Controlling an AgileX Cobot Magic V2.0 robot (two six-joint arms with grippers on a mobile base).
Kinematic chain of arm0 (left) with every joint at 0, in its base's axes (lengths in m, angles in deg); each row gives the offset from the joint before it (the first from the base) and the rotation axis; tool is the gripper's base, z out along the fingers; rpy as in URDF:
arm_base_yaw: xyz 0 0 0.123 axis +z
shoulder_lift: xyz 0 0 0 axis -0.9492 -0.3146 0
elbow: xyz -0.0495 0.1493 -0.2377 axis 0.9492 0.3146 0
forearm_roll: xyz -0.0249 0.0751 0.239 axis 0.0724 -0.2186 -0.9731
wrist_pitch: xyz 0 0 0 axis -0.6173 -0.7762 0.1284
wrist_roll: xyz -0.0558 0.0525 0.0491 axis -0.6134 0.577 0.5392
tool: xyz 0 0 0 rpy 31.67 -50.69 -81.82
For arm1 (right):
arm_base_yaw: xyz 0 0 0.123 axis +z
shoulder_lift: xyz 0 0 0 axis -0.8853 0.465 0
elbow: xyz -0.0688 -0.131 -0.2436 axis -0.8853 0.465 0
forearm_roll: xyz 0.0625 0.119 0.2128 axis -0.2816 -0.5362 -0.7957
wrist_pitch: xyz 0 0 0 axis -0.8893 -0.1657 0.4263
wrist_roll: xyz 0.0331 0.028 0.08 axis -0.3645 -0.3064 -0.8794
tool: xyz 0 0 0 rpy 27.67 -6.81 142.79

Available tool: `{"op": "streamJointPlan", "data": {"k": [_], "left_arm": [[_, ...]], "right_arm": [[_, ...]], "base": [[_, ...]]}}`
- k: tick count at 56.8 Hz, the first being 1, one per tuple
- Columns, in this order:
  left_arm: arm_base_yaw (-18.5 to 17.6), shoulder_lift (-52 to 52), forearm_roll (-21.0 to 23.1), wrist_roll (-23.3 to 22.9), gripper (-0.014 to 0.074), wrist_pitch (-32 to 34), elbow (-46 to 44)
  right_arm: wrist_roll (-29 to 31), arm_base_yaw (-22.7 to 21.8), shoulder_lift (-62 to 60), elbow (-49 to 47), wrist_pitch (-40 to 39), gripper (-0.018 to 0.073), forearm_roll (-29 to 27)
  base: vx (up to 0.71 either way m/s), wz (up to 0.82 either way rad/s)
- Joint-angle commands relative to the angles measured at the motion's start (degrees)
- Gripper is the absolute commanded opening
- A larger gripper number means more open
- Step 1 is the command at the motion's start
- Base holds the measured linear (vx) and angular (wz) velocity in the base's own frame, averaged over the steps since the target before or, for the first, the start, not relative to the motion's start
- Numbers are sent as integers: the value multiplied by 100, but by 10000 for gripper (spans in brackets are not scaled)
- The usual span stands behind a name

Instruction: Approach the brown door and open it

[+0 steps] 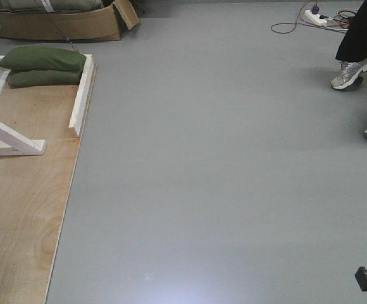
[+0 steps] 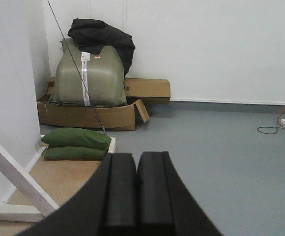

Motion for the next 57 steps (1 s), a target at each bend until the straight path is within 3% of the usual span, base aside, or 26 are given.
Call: {"op": "streamJointPlan", "data": {"k": [1,15,23,38,48,57], "left_arm": [[-6,87,-4,-31,-3,447,-97],[7,-149,6,-69,-3,429,-440],[7,-802,5,-359,-3,546,-1325],[67,-2414,-1,-329,-3,1264,-2977],[593,-3318,-1,-335,-3,1339,-3920],[1412,-3837,4,-355,-3,1333,-4613]], "right_arm": [[31,-10,-82,23,-472,0,35],[31,-10,-82,23,-472,0,35],[31,-10,-82,23,-472,0,35],[31,-10,-82,23,-472,0,35],[31,-10,-82,23,-472,0,35],[31,-10,-82,23,-472,0,35]], "base": [[0,0],[0,0],[0,0],[0,0],[0,0],[0,0]]}}
